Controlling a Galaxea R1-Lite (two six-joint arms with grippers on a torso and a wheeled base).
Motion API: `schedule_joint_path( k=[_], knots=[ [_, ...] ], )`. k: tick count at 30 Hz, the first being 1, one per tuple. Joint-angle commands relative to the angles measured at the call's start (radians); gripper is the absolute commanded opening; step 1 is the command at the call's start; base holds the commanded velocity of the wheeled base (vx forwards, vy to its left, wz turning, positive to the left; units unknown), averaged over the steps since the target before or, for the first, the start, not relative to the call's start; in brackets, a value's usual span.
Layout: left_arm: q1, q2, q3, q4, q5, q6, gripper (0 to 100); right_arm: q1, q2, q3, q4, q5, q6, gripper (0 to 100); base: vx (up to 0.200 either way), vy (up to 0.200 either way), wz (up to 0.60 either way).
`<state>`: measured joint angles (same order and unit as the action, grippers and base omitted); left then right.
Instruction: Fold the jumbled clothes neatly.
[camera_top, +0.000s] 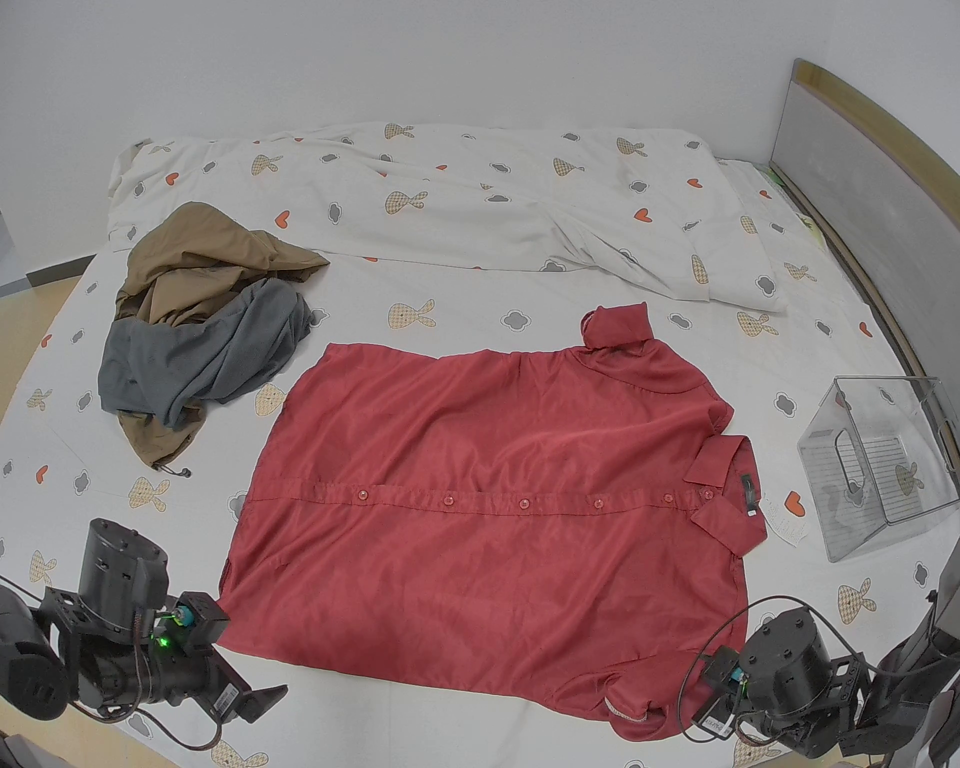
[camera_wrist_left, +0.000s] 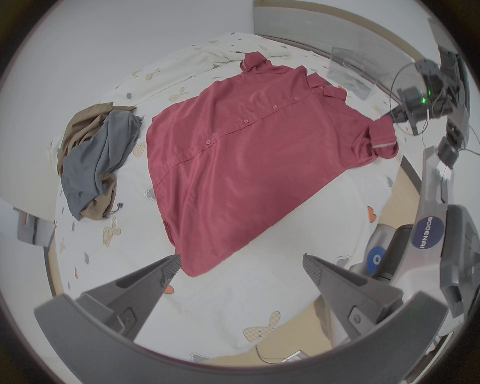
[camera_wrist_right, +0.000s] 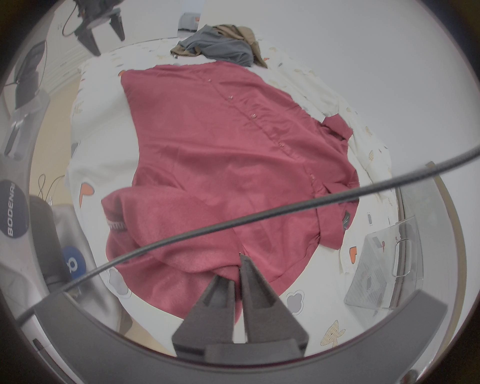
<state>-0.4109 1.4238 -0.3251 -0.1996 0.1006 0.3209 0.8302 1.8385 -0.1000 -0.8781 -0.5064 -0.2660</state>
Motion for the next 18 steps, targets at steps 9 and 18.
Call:
schedule_joint_path(
  k=[9,18],
  knots=[
    [-0.075,0.340,-0.008,-0.281,0.165,0.188,100,-0.057,-0.059,-0.129,0.002,0.002,-0.006,0,0.000,0.000,0.00],
    [-0.077,0.526,-0.008,-0.452,0.177,0.196,100,-0.203,-0.148,-0.173,0.010,0.035,-0.009,0,0.000,0.000,0.00]
  ],
)
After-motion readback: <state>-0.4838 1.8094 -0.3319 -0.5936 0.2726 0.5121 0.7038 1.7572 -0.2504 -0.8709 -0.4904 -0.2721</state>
